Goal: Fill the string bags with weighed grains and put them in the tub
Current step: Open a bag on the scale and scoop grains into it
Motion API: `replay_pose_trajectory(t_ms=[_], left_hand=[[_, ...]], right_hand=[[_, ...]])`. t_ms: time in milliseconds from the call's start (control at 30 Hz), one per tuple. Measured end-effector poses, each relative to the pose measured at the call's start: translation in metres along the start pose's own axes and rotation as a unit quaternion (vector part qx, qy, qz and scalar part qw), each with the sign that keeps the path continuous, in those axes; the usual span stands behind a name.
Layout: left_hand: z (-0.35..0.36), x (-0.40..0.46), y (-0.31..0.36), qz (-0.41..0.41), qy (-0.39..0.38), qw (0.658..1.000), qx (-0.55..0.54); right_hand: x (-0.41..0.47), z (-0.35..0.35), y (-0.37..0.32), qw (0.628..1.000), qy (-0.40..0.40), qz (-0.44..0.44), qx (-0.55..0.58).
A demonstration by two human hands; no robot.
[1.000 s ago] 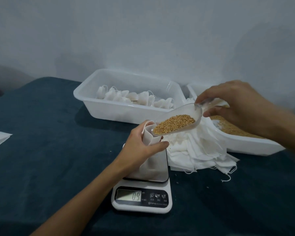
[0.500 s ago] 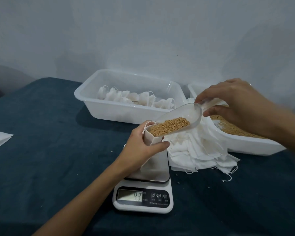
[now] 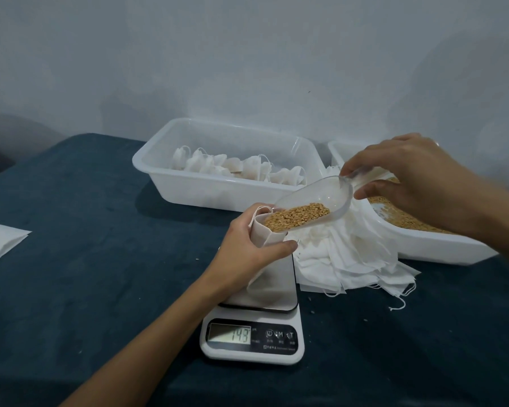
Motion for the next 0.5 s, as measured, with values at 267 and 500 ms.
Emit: replay_pose_trajectory(t_ms=[267, 500], left_hand=[[-0.0004, 0.0003, 0.0011, 0.006, -0.002, 1.000, -0.007], [0.0006, 0.0001, 0.0018, 0.008, -0.006, 1.000, -0.021]], right_hand=[[0.0008, 0.0005, -0.0002, 1.000, -0.001, 0.003, -0.004], [0.0002, 0.0014, 0.0014, 1.000, 0.005, 0.003, -0.003]])
Point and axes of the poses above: each hand's wrist, its own x-axis towards the middle knuckle, its own z-axis out of the palm, y = z × x, the point moved 10 cm from there along x, towards the middle knuckle
